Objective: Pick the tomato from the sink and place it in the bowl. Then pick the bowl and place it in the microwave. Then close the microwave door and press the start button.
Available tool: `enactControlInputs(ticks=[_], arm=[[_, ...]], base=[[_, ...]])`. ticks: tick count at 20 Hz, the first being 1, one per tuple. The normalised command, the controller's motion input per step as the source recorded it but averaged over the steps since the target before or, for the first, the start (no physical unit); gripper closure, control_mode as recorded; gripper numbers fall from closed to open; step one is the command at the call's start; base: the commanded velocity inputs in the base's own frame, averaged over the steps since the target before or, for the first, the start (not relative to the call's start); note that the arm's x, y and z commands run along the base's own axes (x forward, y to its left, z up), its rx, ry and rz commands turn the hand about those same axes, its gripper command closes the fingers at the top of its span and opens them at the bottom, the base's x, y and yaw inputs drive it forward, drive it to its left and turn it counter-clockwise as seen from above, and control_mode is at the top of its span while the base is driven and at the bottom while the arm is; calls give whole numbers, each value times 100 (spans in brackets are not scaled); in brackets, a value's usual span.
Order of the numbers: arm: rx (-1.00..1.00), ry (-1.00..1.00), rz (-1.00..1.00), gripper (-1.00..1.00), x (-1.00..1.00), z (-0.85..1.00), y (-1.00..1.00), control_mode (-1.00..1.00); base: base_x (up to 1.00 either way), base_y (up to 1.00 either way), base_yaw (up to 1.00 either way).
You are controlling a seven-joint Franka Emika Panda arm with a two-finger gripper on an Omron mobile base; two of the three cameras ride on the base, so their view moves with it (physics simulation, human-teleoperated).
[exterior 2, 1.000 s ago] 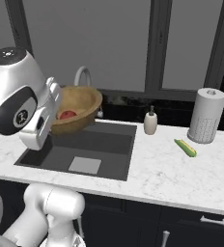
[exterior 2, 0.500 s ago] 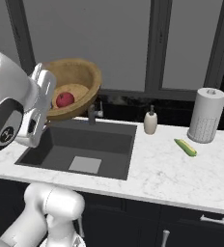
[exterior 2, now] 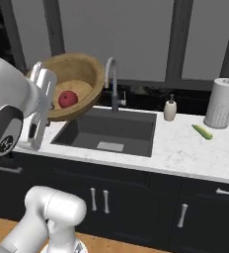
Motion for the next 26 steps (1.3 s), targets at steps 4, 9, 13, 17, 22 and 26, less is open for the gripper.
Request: enactControlInputs(ticks=[4,9,13,17,22,26], arm=[[0,0,0,100,0,0,0,100],[0,0,0,100,0,0,0,100],[0,0,0,100,0,0,0,100],[0,0,0,100,0,0,0,100],[0,0,0,100,0,0,0,100],[0,0,0,100,0,0,0,100]], base=[[-94,100,26],[-9,97,68],[0,61,88],[0,41,94],[0,24,98],[0,0,100]])
